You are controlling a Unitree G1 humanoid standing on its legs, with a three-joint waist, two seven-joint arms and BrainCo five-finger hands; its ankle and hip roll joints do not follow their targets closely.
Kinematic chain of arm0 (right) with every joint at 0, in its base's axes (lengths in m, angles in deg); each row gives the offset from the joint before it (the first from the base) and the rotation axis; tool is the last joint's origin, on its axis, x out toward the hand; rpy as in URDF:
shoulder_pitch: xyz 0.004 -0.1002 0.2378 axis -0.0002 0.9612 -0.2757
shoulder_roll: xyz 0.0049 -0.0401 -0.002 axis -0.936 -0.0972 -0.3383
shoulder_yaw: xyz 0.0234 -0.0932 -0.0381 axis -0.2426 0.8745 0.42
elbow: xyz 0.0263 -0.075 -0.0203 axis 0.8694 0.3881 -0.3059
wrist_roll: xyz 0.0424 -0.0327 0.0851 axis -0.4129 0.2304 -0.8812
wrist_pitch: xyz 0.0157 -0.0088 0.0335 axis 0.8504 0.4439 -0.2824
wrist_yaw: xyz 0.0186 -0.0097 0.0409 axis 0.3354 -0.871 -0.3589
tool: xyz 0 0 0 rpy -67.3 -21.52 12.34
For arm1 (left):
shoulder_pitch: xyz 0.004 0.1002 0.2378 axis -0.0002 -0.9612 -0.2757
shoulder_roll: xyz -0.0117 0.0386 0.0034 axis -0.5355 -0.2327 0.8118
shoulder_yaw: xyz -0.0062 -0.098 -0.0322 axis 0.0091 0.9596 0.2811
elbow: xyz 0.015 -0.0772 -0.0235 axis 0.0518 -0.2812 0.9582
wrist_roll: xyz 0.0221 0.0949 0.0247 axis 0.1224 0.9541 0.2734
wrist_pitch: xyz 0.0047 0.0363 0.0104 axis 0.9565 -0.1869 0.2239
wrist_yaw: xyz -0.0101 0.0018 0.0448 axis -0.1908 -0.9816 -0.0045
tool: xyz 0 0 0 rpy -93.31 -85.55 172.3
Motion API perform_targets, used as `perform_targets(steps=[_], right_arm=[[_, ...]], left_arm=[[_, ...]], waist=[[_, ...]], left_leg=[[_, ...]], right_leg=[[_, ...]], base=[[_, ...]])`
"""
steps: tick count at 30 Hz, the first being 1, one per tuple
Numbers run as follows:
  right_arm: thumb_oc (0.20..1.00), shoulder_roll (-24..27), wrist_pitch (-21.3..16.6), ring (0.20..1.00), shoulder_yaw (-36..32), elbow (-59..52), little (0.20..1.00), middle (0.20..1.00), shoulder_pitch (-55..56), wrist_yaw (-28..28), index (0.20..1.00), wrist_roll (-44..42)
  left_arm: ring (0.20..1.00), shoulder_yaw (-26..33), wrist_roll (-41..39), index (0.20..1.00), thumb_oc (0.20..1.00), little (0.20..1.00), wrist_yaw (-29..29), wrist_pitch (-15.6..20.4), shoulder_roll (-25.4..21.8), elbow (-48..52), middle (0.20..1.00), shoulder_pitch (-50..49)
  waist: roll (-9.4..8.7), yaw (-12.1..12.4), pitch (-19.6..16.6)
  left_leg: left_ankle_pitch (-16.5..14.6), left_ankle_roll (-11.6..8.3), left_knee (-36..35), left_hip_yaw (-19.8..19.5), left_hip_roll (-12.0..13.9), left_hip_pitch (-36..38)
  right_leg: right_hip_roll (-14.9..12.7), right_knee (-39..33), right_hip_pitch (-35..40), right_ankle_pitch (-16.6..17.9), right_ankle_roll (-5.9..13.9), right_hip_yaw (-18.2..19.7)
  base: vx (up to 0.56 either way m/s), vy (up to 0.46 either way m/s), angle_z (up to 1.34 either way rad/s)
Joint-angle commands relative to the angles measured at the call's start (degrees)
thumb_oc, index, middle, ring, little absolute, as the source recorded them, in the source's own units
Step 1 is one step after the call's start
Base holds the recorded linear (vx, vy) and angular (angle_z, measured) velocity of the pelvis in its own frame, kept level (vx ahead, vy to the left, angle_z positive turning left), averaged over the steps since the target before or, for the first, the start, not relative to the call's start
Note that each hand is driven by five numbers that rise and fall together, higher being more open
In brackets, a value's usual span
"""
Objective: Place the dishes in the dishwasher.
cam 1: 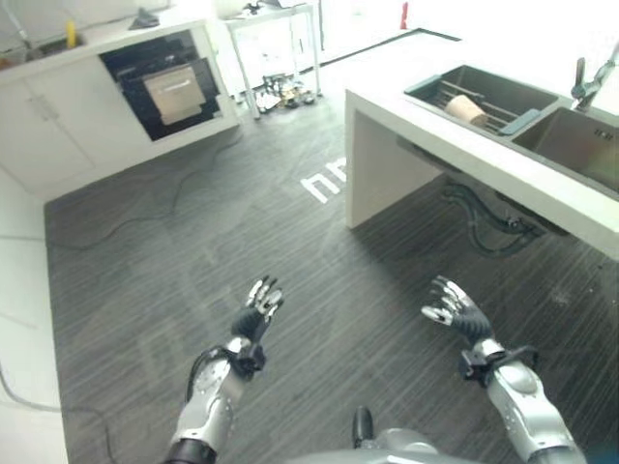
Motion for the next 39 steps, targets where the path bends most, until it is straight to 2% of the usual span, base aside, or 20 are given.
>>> perform_targets(steps=[1, 3, 4, 5, 6, 8, 10, 13, 15, 16, 21, 22, 25, 26, 28, 29, 33, 36, 38, 39], right_arm=[[1.0, 2.3, -2.5, 1.0, -1.1, -3.4, 1.0, 1.0, 1.2, -2.2, 1.0, -0.9], [1.0, 2.6, -2.7, 1.0, -1.2, -3.4, 1.0, 1.0, 1.3, -1.9, 1.0, -1.2], [1.0, 2.6, -2.7, 1.0, -1.2, -3.4, 1.0, 1.0, 1.3, -1.9, 1.0, -1.2], [1.0, 2.5, -2.7, 1.0, -0.9, -2.7, 1.0, 1.0, 0.4, -1.6, 1.0, -1.7], [1.0, 2.5, -2.4, 1.0, -0.9, -2.8, 1.0, 1.0, 0.1, -1.7, 1.0, -1.9], [1.0, 2.2, -2.1, 1.0, -1.2, -3.3, 1.0, 1.0, 0.3, -2.2, 1.0, -1.5], [1.0, 2.2, -2.9, 1.0, -1.6, -4.6, 1.0, 1.0, 1.6, -3.5, 1.0, -0.5], [1.0, 2.4, -3.3, 1.0, -1.8, -5.2, 1.0, 1.0, 2.0, -3.8, 1.0, -0.5], [1.0, 3.0, -3.0, 1.0, -1.7, -6.1, 1.0, 1.0, 1.5, -4.3, 1.0, -0.6], [1.0, 3.3, -2.3, 1.0, -1.7, -7.7, 1.0, 1.0, 1.1, -5.1, 1.0, -0.6], [1.0, 2.5, -1.5, 1.0, -1.6, -11.7, 1.0, 1.0, 1.1, -6.6, 1.0, -2.4], [1.0, 1.7, -2.0, 1.0, -1.6, -13.7, 1.0, 1.0, 0.8, -8.5, 1.0, -4.5], [1.0, 0.7, -2.6, 1.0, -1.3, -15.9, 1.0, 1.0, 0.4, -10.3, 1.0, -5.4], [1.0, 0.8, -2.3, 1.0, -1.5, -17.5, 1.0, 1.0, 0.4, -11.1, 1.0, -6.3], [1.0, 0.5, -1.5, 1.0, -1.7, -19.7, 1.0, 1.0, 0.4, -12.1, 1.0, -7.3], [1.0, 0.9, -1.3, 1.0, -1.8, -20.8, 1.0, 1.0, 0.5, -12.6, 1.0, -8.0], [1.0, 1.7, -1.1, 1.0, -2.0, -24.0, 1.0, 1.0, 1.1, -13.8, 1.0, -9.2], [1.0, 2.8, -1.6, 1.0, -2.7, -26.4, 1.0, 1.0, 0.8, -13.1, 1.0, -11.6], [1.0, 3.2, -2.4, 1.0, -3.4, -27.3, 1.0, 1.0, 0.5, -12.4, 1.0, -12.3], [1.0, 3.4, -2.5, 1.0, -3.9, -28.4, 1.0, 1.0, 0.3, -12.4, 1.0, -13.5]], left_arm=[[1.0, 1.7, -0.3, 1.0, 1.0, 1.0, -0.5, 2.7, -2.7, 3.9, 1.0, -2.4], [1.0, 2.1, -0.6, 1.0, 1.0, 1.0, -0.7, 2.1, -2.9, 4.6, 1.0, -3.0], [1.0, 2.1, -0.6, 1.0, 1.0, 1.0, -0.7, 2.1, -2.9, 4.6, 1.0, -3.0], [1.0, 2.5, -0.6, 1.0, 1.0, 1.0, -1.0, 1.7, -3.1, 4.9, 1.0, -3.3], [1.0, 2.9, -0.6, 1.0, 1.0, 1.0, -1.3, 1.7, -3.3, 4.9, 1.0, -3.7], [1.0, 3.5, -0.9, 1.0, 1.0, 1.0, -1.9, 1.8, -3.2, 4.7, 1.0, -4.6], [1.0, 3.6, -0.8, 1.0, 1.0, 1.0, -2.6, 3.6, -2.1, 4.2, 1.0, -5.9], [1.0, 3.4, -0.7, 1.0, 1.0, 1.0, -3.1, 4.6, -1.8, 4.0, 1.0, -6.4], [1.0, 3.8, -1.6, 1.0, 1.0, 1.0, -3.4, 5.0, -1.4, 4.0, 1.0, -6.9], [1.0, 4.4, -1.1, 1.0, 1.0, 1.0, -2.5, 4.8, -1.8, 5.2, 1.0, -6.1], [1.0, 5.4, 0.5, 1.0, 1.0, 1.0, -1.5, 5.8, -4.0, 5.9, 1.0, -3.1], [1.0, 7.2, 1.8, 1.0, 1.0, 1.0, -0.5, 7.5, -5.1, 7.9, 1.0, -2.2], [1.0, 9.5, 3.4, 1.0, 1.0, 1.0, 0.9, 11.5, -6.3, 11.1, 1.0, -2.0], [1.0, 10.7, 4.7, 1.0, 1.0, 1.0, 2.3, 13.8, -6.8, 13.7, 1.0, -2.2], [1.0, 12.9, 6.8, 1.0, 1.0, 1.0, 4.9, 16.1, -7.7, 18.4, 1.0, -2.5], [1.0, 14.1, 7.9, 1.0, 1.0, 1.0, 7.0, 18.7, -8.1, 20.6, 1.0, -2.4], [1.0, 16.1, 11.7, 1.0, 1.0, 1.0, 12.2, 23.8, -8.1, 27.5, 1.0, -1.9], [1.0, 15.9, 13.9, 1.0, 1.0, 1.0, 12.0, 26.9, -8.6, 31.8, 1.0, -1.3], [1.0, 15.4, 14.0, 1.0, 1.0, 1.0, 10.5, 27.9, -9.4, 33.2, 1.0, -0.9], [1.0, 15.2, 14.6, 1.0, 1.0, 1.0, 10.0, 28.7, -9.9, 34.7, 1.0, -0.5]], waist=[[-3.63, -0.4, -3.0], [-4.24, 0.7, -2.0], [-4.24, 0.7, -2.0], [-4.55, 1.7, -1.3], [-4.33, 1.9, -1.2], [-3.44, 2.2, -1.1], [-1.56, 3.3, -0.9], [-1.16, 3.9, -0.8], [-1.26, 4.8, -0.7], [-1.16, 4.7, -0.9], [-1.96, 4.9, -2.0], [-2.21, 5.5, -2.4], [-2.62, 6.4, -2.8], [-2.81, 6.7, -3.0], [-3.14, 7.3, -3.1], [-3.37, 7.6, -3.2], [-4.0, 8.0, -3.4], [-4.55, 8.3, -3.5], [-4.51, 8.4, -3.4], [-4.25, 8.5, -3.1]], left_leg=[[5.8, 2.77, 1.7, -2.3, -1.5, -8.4], [3.5, 4.31, 3.7, -2.6, -1.7, -14.1], [3.5, 4.31, 3.7, -2.6, -1.7, -14.1], [2.3, 5.06, -3.6, -0.8, -1.1, -14.4], [2.5, 4.94, -9.4, 0.1, -0.3, -13.3], [4.1, 4.22, -21.8, 0.1, 0.3, -11.8], [7.8, 2.1, -41.2, -2.1, 1.2, -10.4], [8.5, 1.73, -42.1, -2.3, 1.3, -12.3], [8.3, 2.23, -41.7, -3.8, 0.4, -12.8], [6.9, 2.67, -41.9, -3.4, 0.4, -11.2], [3.7, 5.04, -42.1, -3.0, -2.2, -7.6], [2.9, 5.93, -42.1, -3.9, -3.1, -6.5], [2.2, 7.03, -42.1, -4.8, -4.5, -5.9], [1.9, 7.52, -42.1, -4.9, -5.0, -5.6], [1.5, 8.26, -42.1, -5.2, -5.9, -5.1], [1.2, 8.67, -42.1, -5.4, -6.3, -4.7], [0.5, 9.35, -42.1, -7.2, -7.5, -3.7], [0.1, 9.92, -42.1, -8.4, -8.2, -3.2], [-0.1, 10.34, -42.1, -8.4, -8.5, -2.9], [-0.5, 10.54, -42.1, -8.0, -8.4, -2.3]], right_leg=[[-6.7, -3.7, 2.6, -0.6, 9.37, 1.7], [-6.5, -3.8, 3.9, -1.0, 9.27, 2.2], [-6.5, -3.8, 3.9, -1.0, 9.27, 2.2], [-6.2, -3.9, 5.2, -2.1, 9.85, 2.9], [-5.8, -3.9, 5.6, -2.7, 10.26, 3.4], [-5.2, -3.9, 6.4, -3.8, 11.07, 5.0], [-4.2, -3.9, 8.9, -6.4, 12.04, 7.9], [-4.0, -3.9, 10.6, -7.6, 12.2, 8.7], [-4.9, -3.9, 11.9, -8.4, 12.57, 9.2], [-6.6, -3.9, 12.3, -8.3, 13.31, 7.9], [-9.6, -1.7, 13.2, -8.6, 15.54, 5.4], [-10.8, 0.7, 12.4, -8.9, 16.24, 4.4], [-11.8, 3.1, 11.6, -8.1, 17.05, 3.9], [-12.1, 4.3, 10.9, -7.7, 17.31, 3.7], [-12.6, 7.2, 9.6, -6.7, 17.75, 3.4], [-12.9, 8.8, 8.8, -5.8, 17.83, 3.1], [-13.1, 12.3, 6.7, -4.1, 17.53, 2.8], [-12.9, 14.3, 6.0, -3.0, 17.43, 2.7], [-12.8, 17.8, 5.1, -1.8, 17.48, 2.2], [-13.0, 21.2, 3.9, -1.2, 17.5, 0.6]], base=[[0.19, -0.231, -0.75], [0.13, -0.13, -0.6], [0.17, -0.026, -0.54], [0.2, 0.02, -0.6], [0.29, 0.071, -0.56], [0.27, 0.162, -1.02], [0.45, 0.317, -0.68], [0.26, 0.193, -0.34], [0.34, 0.321, -0.41], [0.35, 0.38, -0.99], [0.31, 0.304, -0.27], [0.33, 0.32, 0.65], [0.22, 0.238, 0.29], [0.14, 0.188, 0.13], [0.14, 0.197, -0.03], [0.13, 0.185, -0.11], [0.09, 0.115, 0.09], [0.07, 0.093, 0.17], [0.03, 0.101, 0.07], [0.02, 0.094, -0.01]])
